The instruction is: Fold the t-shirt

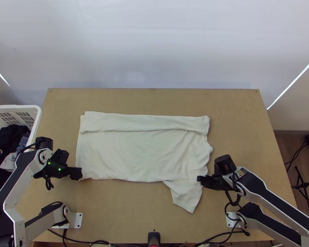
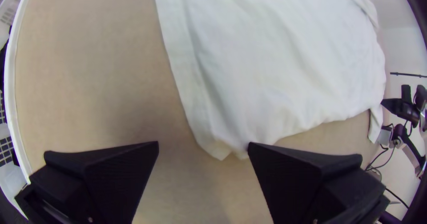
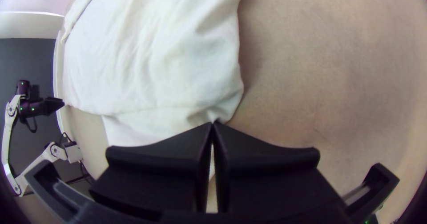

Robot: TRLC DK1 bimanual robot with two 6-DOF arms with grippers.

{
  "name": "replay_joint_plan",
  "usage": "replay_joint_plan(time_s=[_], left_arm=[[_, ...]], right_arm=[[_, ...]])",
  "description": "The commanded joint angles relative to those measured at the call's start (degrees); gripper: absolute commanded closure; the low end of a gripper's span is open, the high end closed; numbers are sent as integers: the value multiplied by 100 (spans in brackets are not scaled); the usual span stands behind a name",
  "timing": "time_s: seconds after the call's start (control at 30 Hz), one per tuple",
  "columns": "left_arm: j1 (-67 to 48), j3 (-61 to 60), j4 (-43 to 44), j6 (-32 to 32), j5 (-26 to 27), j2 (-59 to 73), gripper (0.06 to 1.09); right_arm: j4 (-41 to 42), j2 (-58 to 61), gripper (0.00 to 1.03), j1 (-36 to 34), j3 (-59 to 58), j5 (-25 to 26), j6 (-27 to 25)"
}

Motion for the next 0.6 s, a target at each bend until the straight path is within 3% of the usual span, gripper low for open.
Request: replay_joint_plan(time_s=[0.0, 0.13, 0.23, 0.57], left_arm=[[22, -47, -127, 159, 358, -29, 16], [-39, -55, -127, 97, 516, -55, 17], [-75, -20, -118, 88, 692, -73, 26], [-338, -82, -162, 220, 754, 68, 26]], right_arm=[[109, 39, 100, 7, -37, 73, 2], [153, 66, 100, 25, -46, 117, 11], [161, 74, 100, 33, -46, 134, 11], [197, 83, 100, 51, -46, 205, 11]])
